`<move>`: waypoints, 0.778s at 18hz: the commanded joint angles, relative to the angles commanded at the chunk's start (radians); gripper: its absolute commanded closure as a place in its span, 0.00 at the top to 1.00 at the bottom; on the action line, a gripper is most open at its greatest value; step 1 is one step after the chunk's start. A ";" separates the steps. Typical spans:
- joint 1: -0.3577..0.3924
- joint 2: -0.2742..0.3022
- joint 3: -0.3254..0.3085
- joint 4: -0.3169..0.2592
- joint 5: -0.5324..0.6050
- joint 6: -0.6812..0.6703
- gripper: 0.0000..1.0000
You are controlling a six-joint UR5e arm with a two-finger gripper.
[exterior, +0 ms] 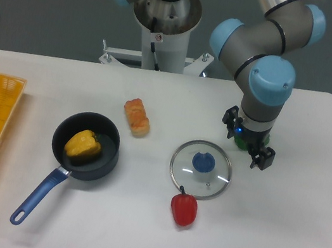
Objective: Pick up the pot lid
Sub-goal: 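Move the gripper over the blue knob of the glass lid and lower it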
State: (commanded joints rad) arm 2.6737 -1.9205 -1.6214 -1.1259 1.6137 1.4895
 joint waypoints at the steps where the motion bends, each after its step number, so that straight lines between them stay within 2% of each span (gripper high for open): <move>1: -0.002 0.002 -0.006 0.002 0.000 0.000 1.00; 4: -0.005 0.000 -0.009 0.002 0.000 -0.003 1.00; 6: -0.012 0.002 -0.035 0.006 -0.002 -0.005 1.00; 10: -0.047 0.002 -0.092 0.104 -0.017 -0.005 1.00; 14: -0.093 0.003 -0.126 0.113 -0.015 -0.011 1.00</move>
State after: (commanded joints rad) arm 2.5802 -1.9175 -1.7471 -1.0125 1.5984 1.4787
